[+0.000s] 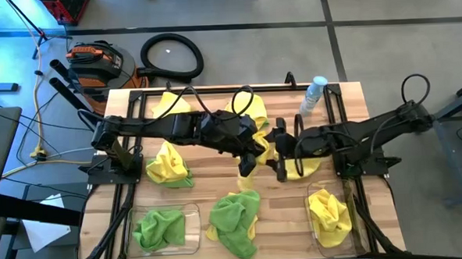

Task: Sort microfiber towel by color & place in baskets
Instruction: Put the center yellow microfiber towel into the right transparent bin

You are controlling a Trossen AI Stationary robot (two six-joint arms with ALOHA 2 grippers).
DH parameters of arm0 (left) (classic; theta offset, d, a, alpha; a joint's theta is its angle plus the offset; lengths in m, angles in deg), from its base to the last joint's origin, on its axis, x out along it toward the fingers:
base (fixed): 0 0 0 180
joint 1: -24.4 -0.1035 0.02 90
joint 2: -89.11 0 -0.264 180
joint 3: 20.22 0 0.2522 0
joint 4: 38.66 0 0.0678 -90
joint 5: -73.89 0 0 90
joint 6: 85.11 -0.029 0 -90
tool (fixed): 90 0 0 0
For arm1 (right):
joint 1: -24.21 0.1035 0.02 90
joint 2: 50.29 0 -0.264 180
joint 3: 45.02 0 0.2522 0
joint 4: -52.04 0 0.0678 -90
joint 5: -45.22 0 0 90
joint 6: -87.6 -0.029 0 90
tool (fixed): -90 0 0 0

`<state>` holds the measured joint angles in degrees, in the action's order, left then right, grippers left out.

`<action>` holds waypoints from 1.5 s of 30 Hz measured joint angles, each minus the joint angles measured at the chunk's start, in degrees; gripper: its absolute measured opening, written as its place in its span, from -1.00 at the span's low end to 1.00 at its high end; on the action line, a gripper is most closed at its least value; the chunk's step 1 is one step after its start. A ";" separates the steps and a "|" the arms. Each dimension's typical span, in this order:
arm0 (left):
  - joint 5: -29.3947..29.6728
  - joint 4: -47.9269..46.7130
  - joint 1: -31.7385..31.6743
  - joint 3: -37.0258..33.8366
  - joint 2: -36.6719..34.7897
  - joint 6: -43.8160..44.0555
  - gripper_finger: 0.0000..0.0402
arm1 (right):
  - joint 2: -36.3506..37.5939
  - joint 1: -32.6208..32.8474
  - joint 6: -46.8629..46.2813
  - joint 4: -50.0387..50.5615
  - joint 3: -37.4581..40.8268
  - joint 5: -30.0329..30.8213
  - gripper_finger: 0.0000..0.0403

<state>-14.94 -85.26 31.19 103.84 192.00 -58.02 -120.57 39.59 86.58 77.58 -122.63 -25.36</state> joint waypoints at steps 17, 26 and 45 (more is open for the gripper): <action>0.67 -0.16 -0.44 0.00 -0.07 -5.11 -0.92 | 1.52 -0.42 -3.94 10.58 0.02 -1.04 -0.89; 0.99 -2.70 -1.86 0.02 -0.07 -4.16 -0.52 | 9.83 2.32 -21.21 30.40 -1.33 -3.81 -0.98; 9.50 -21.30 1.60 -3.78 -2.33 -14.78 -0.47 | 12.90 27.14 -66.36 58.19 -16.61 -15.48 -1.00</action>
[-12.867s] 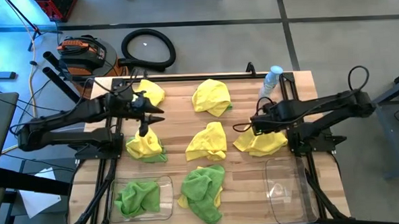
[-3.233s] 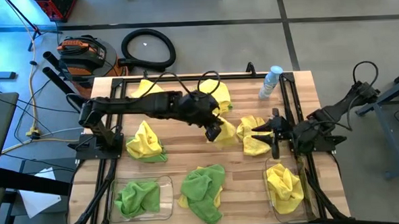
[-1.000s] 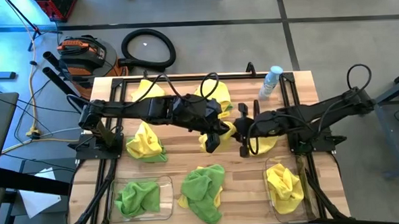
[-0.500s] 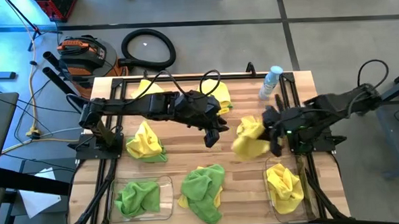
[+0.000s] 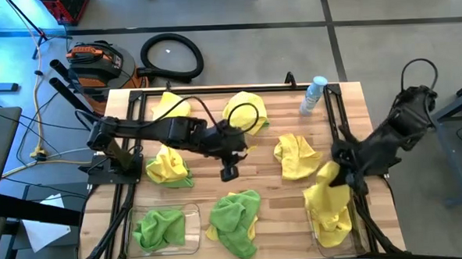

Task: Sort microfiber towel by color & place in baskets
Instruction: Put the center yellow microfiber towel into the right transparent bin

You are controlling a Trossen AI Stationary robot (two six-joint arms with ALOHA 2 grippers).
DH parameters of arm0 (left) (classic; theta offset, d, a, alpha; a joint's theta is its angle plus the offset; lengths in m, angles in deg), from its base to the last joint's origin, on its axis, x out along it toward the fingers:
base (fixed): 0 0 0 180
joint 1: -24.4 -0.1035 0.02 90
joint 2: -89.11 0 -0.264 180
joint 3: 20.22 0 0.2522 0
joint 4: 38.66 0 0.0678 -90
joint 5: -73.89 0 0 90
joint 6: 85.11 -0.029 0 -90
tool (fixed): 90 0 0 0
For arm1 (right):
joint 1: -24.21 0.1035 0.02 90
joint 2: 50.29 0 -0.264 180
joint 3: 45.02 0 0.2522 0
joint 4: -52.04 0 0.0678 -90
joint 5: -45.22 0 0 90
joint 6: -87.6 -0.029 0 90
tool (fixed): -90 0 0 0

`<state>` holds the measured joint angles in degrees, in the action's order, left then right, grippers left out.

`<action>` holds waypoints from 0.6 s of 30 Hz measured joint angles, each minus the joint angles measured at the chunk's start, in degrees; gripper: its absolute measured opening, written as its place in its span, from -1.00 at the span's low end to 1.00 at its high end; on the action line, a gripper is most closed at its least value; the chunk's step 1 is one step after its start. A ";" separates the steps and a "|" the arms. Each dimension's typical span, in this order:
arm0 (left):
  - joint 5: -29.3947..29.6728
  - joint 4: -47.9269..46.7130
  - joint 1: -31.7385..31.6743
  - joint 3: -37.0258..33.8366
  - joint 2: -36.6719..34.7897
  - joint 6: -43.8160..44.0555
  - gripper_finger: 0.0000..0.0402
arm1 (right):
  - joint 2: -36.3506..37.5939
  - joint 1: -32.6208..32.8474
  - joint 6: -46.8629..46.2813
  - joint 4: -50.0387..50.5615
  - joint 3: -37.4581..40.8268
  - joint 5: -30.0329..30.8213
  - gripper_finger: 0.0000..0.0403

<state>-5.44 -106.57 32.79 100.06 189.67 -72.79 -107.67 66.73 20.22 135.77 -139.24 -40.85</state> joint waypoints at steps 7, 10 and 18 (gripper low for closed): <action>-0.18 7.66 0.50 -17.47 -10.26 2.37 -0.47 | -6.73 9.36 -12.04 7.38 0.00 -1.43 -1.00; -0.40 13.39 0.97 -25.48 -16.42 4.40 -0.47 | -10.18 11.79 -12.33 10.61 0.00 -1.39 -1.00; -0.45 21.80 3.23 -40.12 -30.14 11.92 -0.47 | -18.78 13.20 -11.81 10.24 0.02 3.39 -1.00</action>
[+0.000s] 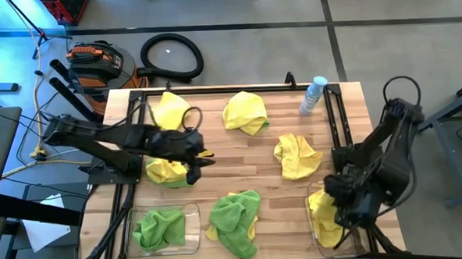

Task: Sort microfiber towel by color & place in baskets
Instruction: Put the center yellow microfiber towel into the right transparent bin

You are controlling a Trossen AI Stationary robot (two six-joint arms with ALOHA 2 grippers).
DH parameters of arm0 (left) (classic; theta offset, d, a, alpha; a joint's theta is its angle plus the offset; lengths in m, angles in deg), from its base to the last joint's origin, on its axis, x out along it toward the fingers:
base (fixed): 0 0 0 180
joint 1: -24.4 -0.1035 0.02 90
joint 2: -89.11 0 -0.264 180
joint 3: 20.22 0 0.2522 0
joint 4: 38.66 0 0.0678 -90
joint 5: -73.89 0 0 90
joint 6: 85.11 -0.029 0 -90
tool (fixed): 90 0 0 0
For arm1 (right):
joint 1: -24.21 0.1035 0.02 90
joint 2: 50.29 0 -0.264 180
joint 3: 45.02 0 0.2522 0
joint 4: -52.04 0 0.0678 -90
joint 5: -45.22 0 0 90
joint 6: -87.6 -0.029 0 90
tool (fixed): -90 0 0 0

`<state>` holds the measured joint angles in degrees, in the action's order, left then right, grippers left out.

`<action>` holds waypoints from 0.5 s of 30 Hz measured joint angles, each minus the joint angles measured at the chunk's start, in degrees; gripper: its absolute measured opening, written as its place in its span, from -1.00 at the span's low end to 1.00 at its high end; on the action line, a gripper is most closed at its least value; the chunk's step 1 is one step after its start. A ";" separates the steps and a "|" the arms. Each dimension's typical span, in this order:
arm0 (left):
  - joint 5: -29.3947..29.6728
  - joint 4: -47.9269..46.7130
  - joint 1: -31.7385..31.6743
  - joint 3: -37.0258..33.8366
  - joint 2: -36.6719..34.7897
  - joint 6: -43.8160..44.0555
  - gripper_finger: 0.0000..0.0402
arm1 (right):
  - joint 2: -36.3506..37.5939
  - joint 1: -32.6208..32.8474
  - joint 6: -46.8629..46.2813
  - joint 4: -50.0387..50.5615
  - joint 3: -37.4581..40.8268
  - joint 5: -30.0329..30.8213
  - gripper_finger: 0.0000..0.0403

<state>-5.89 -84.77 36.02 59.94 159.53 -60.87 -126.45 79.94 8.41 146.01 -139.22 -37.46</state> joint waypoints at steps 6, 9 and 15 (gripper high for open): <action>1.38 2.50 1.89 -4.87 -4.69 4.10 -0.47 | -5.55 1.92 -0.23 -4.97 0.02 -0.29 -1.00; 1.54 3.31 2.68 -5.62 -5.17 4.56 -0.47 | -7.31 5.15 -4.81 -5.45 0.04 -0.30 -1.00; 1.85 3.82 3.15 -5.62 -5.10 4.21 -0.47 | -7.13 11.64 -20.52 -14.37 5.80 2.11 -1.00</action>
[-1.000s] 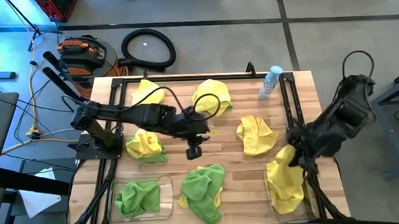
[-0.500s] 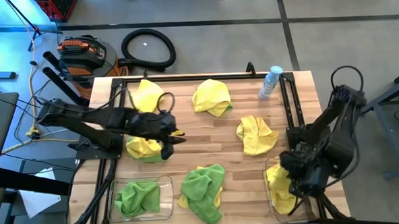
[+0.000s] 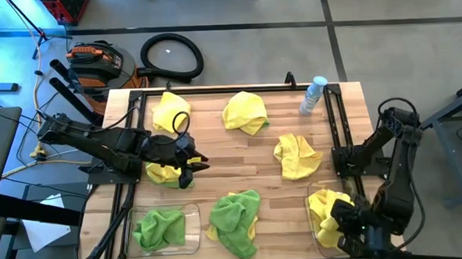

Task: Sort microfiber towel by color & place in baskets
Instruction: Put the center yellow microfiber towel into the right transparent bin

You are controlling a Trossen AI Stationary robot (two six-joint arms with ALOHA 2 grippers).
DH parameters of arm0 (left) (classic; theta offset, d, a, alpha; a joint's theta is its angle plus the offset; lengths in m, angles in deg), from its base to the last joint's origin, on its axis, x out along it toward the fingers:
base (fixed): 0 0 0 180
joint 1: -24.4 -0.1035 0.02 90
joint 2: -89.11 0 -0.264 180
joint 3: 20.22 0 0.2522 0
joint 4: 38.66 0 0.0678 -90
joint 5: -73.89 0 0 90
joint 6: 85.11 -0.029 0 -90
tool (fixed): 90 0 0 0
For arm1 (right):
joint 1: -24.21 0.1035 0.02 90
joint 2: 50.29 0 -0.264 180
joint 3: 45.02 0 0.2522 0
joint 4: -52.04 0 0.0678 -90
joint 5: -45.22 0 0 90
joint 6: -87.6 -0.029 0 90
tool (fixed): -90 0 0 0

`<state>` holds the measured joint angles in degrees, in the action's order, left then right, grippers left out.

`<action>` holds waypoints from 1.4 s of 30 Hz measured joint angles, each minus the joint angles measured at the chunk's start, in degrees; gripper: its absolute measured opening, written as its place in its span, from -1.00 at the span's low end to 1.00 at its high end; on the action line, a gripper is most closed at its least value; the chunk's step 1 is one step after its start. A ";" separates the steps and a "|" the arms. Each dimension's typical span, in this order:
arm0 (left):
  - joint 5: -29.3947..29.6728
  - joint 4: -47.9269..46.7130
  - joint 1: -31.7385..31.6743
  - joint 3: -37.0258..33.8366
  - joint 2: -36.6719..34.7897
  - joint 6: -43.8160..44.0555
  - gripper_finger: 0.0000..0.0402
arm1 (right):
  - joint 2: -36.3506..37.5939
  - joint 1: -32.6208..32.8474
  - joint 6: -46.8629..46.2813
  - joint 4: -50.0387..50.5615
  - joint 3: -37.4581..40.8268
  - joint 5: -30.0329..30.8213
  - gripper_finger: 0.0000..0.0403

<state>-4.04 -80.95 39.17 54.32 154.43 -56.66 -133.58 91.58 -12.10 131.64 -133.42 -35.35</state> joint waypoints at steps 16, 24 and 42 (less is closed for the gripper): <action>1.01 1.56 -0.02 0.02 0.02 1.17 -0.47 | 0.09 0.26 -16.80 -22.28 20.46 -9.37 -1.00; 1.25 1.51 -0.02 0.02 0.02 1.53 -0.47 | 0.01 -1.35 -12.82 -24.42 22.68 -10.76 -0.85; 2.06 1.43 -0.17 0.01 0.02 1.46 -0.47 | 4.08 -1.37 -11.02 -16.80 16.28 -10.54 -0.29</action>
<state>-1.98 -79.52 38.99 54.33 154.45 -55.20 -129.50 90.21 -23.12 114.84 -117.14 -45.89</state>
